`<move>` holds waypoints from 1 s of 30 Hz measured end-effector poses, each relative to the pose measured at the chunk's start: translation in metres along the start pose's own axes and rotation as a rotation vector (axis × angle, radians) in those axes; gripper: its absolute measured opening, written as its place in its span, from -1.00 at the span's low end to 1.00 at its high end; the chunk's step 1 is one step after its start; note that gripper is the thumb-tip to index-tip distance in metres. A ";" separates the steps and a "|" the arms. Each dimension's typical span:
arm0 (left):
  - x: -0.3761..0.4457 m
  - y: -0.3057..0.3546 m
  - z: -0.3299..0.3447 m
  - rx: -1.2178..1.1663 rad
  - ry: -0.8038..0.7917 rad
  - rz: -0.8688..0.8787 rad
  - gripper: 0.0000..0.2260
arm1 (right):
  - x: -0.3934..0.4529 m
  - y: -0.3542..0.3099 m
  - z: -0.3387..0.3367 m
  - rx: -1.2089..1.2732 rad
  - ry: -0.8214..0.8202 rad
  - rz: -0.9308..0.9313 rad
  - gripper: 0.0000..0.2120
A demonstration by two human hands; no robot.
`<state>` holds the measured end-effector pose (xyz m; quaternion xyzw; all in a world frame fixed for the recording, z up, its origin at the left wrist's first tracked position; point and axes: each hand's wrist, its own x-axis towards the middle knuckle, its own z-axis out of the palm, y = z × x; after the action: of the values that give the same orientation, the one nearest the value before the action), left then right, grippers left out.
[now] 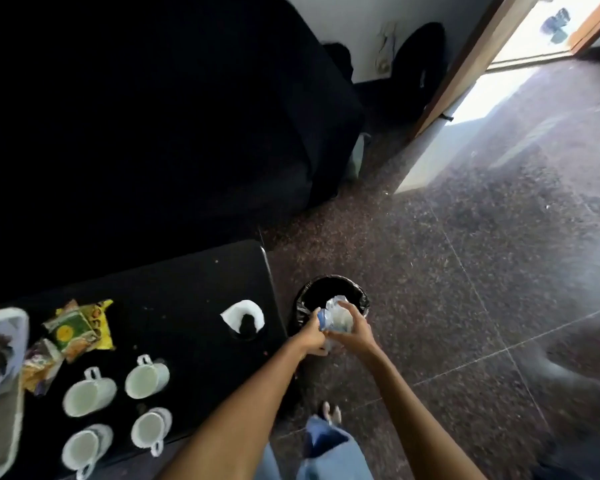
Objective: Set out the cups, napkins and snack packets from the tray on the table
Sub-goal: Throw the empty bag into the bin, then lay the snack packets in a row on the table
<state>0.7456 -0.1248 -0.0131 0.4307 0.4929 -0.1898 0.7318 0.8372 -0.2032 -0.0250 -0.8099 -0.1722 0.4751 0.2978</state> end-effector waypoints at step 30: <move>0.095 -0.020 0.033 0.531 0.651 -0.080 -0.72 | 0.146 0.077 -0.034 -0.777 -0.096 -0.230 -0.66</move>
<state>0.7920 -0.1491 -0.1009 0.6222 0.6488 -0.1926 0.3934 0.9382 -0.1911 -0.1591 -0.8144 -0.4421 0.3757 0.0122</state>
